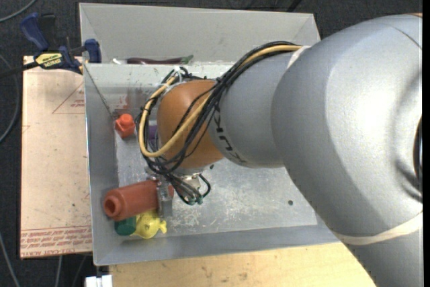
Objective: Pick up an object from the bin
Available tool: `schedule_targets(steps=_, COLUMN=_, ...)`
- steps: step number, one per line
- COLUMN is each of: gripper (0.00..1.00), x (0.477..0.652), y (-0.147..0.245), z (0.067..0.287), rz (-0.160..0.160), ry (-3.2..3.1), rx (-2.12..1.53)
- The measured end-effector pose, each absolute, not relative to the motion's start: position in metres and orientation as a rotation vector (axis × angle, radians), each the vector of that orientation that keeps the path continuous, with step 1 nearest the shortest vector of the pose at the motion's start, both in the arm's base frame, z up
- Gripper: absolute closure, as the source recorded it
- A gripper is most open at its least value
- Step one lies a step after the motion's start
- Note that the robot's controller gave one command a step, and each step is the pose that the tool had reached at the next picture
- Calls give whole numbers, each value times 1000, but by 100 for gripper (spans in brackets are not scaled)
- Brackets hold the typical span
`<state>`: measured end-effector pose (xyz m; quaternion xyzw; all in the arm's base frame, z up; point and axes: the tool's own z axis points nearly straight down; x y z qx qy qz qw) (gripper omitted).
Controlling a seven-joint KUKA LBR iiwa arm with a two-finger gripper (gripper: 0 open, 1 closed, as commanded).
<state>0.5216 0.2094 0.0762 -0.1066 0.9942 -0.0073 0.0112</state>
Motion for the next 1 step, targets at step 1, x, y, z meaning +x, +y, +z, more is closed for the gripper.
schedule_targets(steps=1, gripper=100, x=519, y=209, z=81, rz=-23, ry=3108, rx=-331)
